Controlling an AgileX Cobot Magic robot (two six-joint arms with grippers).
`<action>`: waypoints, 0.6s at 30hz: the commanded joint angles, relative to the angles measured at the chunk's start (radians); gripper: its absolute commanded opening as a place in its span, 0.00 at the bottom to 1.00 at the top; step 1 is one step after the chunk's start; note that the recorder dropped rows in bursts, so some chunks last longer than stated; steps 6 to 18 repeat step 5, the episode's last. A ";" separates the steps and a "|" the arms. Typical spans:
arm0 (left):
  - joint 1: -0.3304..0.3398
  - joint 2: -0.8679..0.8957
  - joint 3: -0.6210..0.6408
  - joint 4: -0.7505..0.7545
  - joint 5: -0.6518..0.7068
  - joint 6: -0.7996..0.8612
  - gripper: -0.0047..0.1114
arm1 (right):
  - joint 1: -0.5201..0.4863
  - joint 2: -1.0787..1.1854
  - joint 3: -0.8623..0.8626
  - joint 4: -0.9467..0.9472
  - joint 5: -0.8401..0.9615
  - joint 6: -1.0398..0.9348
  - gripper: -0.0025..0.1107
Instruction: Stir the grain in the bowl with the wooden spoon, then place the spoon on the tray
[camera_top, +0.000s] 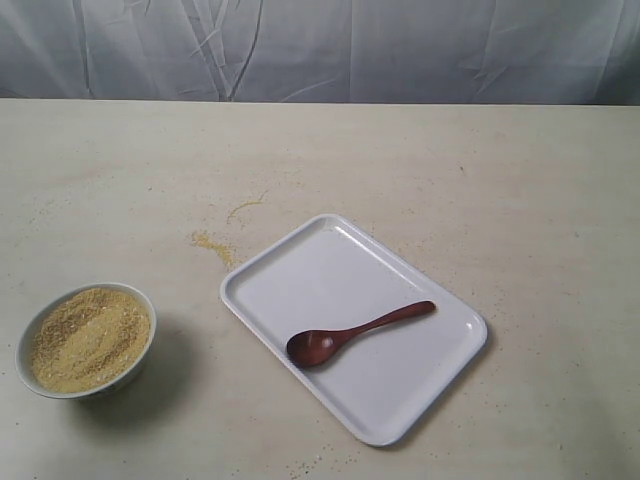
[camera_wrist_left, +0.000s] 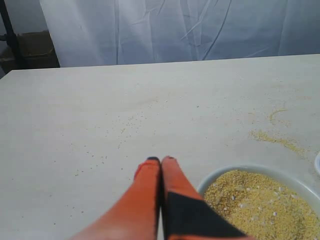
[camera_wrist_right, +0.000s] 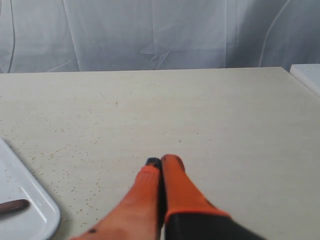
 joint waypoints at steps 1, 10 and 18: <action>0.001 -0.005 0.004 -0.006 -0.006 -0.004 0.04 | 0.005 -0.007 0.002 0.001 -0.013 0.000 0.02; 0.001 -0.005 0.004 -0.006 -0.006 -0.004 0.04 | 0.005 -0.007 0.002 0.001 -0.013 0.000 0.02; 0.001 -0.005 0.004 -0.006 -0.006 -0.004 0.04 | 0.005 -0.007 0.002 0.001 -0.013 0.000 0.02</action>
